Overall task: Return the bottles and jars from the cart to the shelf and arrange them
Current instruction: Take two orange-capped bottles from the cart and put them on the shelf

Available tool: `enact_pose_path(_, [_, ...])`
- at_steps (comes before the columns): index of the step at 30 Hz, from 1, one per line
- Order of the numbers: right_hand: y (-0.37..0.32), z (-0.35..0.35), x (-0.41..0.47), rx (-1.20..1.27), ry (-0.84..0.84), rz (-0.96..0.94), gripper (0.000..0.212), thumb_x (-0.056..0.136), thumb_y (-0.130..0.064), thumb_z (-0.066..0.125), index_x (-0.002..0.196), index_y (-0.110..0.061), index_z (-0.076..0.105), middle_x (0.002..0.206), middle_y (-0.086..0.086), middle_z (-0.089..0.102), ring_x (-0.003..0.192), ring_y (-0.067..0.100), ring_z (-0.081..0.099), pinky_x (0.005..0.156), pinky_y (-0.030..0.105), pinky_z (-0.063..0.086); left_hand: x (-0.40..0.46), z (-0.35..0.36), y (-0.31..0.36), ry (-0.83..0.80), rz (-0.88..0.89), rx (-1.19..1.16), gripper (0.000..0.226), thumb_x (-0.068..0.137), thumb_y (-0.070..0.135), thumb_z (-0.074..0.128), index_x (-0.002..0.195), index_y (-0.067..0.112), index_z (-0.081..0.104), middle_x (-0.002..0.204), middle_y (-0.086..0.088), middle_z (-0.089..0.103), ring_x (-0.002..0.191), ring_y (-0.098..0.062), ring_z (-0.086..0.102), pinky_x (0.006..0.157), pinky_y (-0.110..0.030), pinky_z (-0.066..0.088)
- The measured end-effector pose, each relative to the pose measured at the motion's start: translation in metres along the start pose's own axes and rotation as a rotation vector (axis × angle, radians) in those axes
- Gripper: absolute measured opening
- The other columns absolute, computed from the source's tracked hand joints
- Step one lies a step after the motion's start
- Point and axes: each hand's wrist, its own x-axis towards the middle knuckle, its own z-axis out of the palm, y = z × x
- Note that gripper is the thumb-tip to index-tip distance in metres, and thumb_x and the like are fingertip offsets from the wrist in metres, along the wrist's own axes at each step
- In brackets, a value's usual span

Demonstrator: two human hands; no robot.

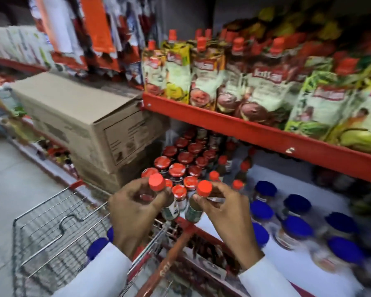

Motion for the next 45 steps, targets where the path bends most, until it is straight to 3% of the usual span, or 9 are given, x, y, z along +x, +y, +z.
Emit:
enact_pose_path(6, [0.043, -0.022, 0.003, -0.158, 0.151, 0.139, 0.023, 0.074, -0.024, 0.079, 0.096, -0.028, 0.072, 0.086, -0.010, 0.077, 0.078, 0.003, 0.069, 0.076, 0.030, 0.058, 0.013, 0.065, -0.014, -0.194, 0.003, -0.001, 0.017, 0.062, 0.028, 0.085, 0.077, 0.027, 0.077, 0.065, 0.012, 0.074, 0.062, 0.001, 0.066, 0.064, -0.020, 0.052])
enact_pose_path(15, [0.085, -0.001, 0.017, -0.274, 0.183, 0.289, 0.014, 0.074, -0.017, 0.076, 0.088, -0.018, 0.071, 0.083, 0.001, 0.077, 0.075, 0.018, 0.070, 0.072, 0.038, 0.058, 0.024, 0.124, -0.064, -0.423, -0.112, 0.106, 0.019, 0.063, 0.032, 0.085, 0.078, 0.023, 0.078, 0.070, 0.012, 0.076, 0.066, 0.000, 0.069, 0.066, -0.030, 0.059])
enact_pose_path(20, [0.091, 0.007, 0.019, -0.295, 0.150, 0.334, 0.014, 0.079, -0.015, 0.076, 0.091, -0.013, 0.069, 0.088, 0.005, 0.075, 0.070, 0.013, 0.059, 0.070, 0.024, 0.046, 0.026, 0.137, -0.071, -0.464, -0.169, 0.138, 0.019, 0.063, 0.029, 0.087, 0.077, 0.021, 0.076, 0.071, 0.010, 0.076, 0.064, -0.003, 0.070, 0.067, -0.027, 0.059])
enact_pose_path(30, [0.098, 0.011, 0.016, -0.305, 0.145, 0.406, 0.019, 0.078, -0.014, 0.076, 0.094, -0.017, 0.067, 0.088, 0.002, 0.074, 0.076, 0.017, 0.066, 0.068, 0.023, 0.049, 0.022, 0.141, -0.074, -0.539, -0.188, 0.175, 0.024, 0.067, 0.030, 0.087, 0.083, 0.025, 0.069, 0.079, 0.009, 0.076, 0.074, -0.008, 0.072, 0.077, -0.032, 0.060])
enact_pose_path(36, [0.078, 0.001, 0.011, -0.509, 0.106, 0.305, 0.030, 0.080, -0.019, 0.070, 0.108, -0.023, 0.059, 0.097, 0.005, 0.071, 0.081, 0.025, 0.065, 0.065, 0.031, 0.054, 0.018, 0.125, -0.062, -0.574, -0.133, 0.243, 0.049, 0.072, 0.029, 0.082, 0.117, 0.022, 0.066, 0.109, 0.002, 0.075, 0.099, -0.018, 0.070, 0.090, -0.032, 0.056])
enact_pose_path(38, [0.064, -0.002, 0.006, -0.696, 0.095, 0.196, 0.037, 0.083, -0.025, 0.065, 0.118, -0.023, 0.053, 0.108, 0.005, 0.069, 0.093, 0.027, 0.064, 0.065, 0.035, 0.054, 0.014, 0.107, -0.055, -0.533, -0.055, 0.294, 0.058, 0.076, 0.033, 0.079, 0.128, 0.022, 0.059, 0.124, 0.001, 0.069, 0.111, -0.017, 0.065, 0.096, -0.027, 0.051])
enact_pose_path(40, [0.050, 0.002, 0.002, -0.772, 0.082, 0.046, 0.051, 0.086, -0.029, 0.060, 0.134, -0.022, 0.045, 0.131, 0.004, 0.060, 0.117, 0.027, 0.055, 0.083, 0.040, 0.055, 0.007, 0.082, -0.052, -0.471, 0.080, 0.395, 0.067, 0.080, 0.039, 0.073, 0.140, 0.026, 0.046, 0.144, 0.001, 0.053, 0.129, -0.017, 0.052, 0.108, -0.029, 0.041])
enact_pose_path(42, [0.037, 0.013, 0.000, -0.791, 0.033, -0.125, 0.063, 0.088, -0.032, 0.057, 0.145, -0.023, 0.032, 0.149, 0.004, 0.044, 0.137, 0.027, 0.039, 0.107, 0.045, 0.044, 0.000, 0.054, -0.055, -0.443, 0.171, 0.556, 0.080, 0.084, 0.049, 0.064, 0.151, 0.031, 0.024, 0.161, 0.002, 0.026, 0.147, -0.019, 0.027, 0.120, -0.042, 0.027])
enact_pose_path(45, [0.026, 0.039, 0.001, -0.812, -0.089, -0.300, 0.076, 0.088, -0.034, 0.056, 0.151, -0.029, 0.014, 0.161, 0.005, 0.019, 0.149, 0.029, 0.013, 0.118, 0.052, 0.022, -0.011, 0.012, -0.070, -0.374, 0.210, 0.764, 0.092, 0.085, 0.057, 0.057, 0.154, 0.035, 0.002, 0.165, 0.001, -0.005, 0.153, -0.023, -0.002, 0.122, -0.051, 0.006])
